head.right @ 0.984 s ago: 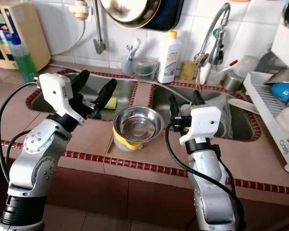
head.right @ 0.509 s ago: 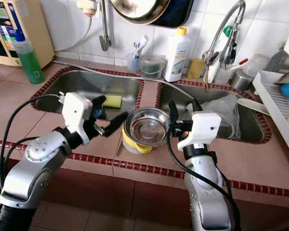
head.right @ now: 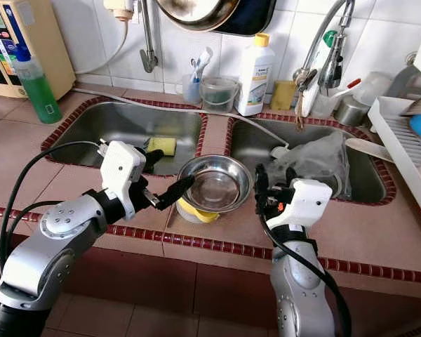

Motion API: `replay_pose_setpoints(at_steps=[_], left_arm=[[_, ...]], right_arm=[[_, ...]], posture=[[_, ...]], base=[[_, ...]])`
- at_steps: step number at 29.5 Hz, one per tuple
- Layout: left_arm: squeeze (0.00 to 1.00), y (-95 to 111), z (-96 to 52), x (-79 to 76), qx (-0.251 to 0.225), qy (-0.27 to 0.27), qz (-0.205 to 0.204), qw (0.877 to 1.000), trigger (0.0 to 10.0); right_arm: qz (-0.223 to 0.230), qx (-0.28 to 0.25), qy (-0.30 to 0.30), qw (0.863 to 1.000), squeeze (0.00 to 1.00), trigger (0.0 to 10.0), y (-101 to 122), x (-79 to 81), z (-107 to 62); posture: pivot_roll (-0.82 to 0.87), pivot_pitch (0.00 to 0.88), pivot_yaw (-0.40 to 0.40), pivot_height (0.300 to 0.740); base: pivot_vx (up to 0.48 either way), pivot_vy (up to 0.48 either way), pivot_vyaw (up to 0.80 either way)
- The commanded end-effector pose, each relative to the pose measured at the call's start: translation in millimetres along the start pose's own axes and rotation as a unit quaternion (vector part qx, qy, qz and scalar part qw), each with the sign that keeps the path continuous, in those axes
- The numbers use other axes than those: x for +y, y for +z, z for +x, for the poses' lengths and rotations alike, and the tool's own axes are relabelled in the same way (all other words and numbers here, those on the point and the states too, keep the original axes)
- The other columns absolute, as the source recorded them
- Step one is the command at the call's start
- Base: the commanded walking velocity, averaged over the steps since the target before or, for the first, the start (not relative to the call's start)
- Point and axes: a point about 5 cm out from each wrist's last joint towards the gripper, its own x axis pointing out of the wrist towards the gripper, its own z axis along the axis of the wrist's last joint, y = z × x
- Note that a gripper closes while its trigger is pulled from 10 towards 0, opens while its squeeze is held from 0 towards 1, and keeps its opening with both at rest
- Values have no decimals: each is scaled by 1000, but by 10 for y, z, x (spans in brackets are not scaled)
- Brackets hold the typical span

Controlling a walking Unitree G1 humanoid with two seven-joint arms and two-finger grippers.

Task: Kitchen organization

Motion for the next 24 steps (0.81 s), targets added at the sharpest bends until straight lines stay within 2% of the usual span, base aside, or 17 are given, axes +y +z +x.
replay_pose_setpoints(at_steps=[1,7,13,24], left_arm=[[0,34,1,-40,2,-4,4,1000,10000],[0,59,26,-48,6,-1,3,1000,10000],[0,91,30,-66,3,-1,4,1000,10000],[0,94,15,-129,3,-11,7,1000,10000]], right_arm=[[3,18,-13,1000,0,10000,-58,-57,-8],[26,26,-18,999,0,10000,-74,-46,60],[39,19,2,999,0,10000,-13,-12,134],[110,49,47,992,0,10000,98,-42,86]], posture=[[-34,68,-28,740],[-30,60,-29,740],[-26,55,-30,740],[-29,55,-40,740]], base=[[0,0,0],[0,0,0],[0,0,0],[0,0,0]])
